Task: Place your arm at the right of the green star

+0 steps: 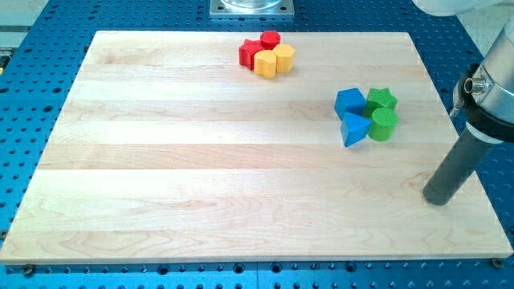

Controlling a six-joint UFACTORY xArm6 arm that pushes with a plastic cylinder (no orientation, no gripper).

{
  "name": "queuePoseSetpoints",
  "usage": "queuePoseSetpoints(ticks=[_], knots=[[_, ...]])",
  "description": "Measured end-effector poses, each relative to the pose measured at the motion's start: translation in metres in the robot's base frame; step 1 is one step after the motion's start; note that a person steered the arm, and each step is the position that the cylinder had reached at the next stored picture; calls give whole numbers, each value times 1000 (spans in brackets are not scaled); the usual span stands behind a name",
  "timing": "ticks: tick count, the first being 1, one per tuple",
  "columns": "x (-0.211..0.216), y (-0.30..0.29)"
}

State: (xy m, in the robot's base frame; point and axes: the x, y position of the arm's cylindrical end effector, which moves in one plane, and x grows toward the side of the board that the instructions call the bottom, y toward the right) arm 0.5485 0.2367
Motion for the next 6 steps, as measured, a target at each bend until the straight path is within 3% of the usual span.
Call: queuePoseSetpoints(ticks=[2, 3, 6], knots=[[1, 1], [-20, 41], [-129, 42]])
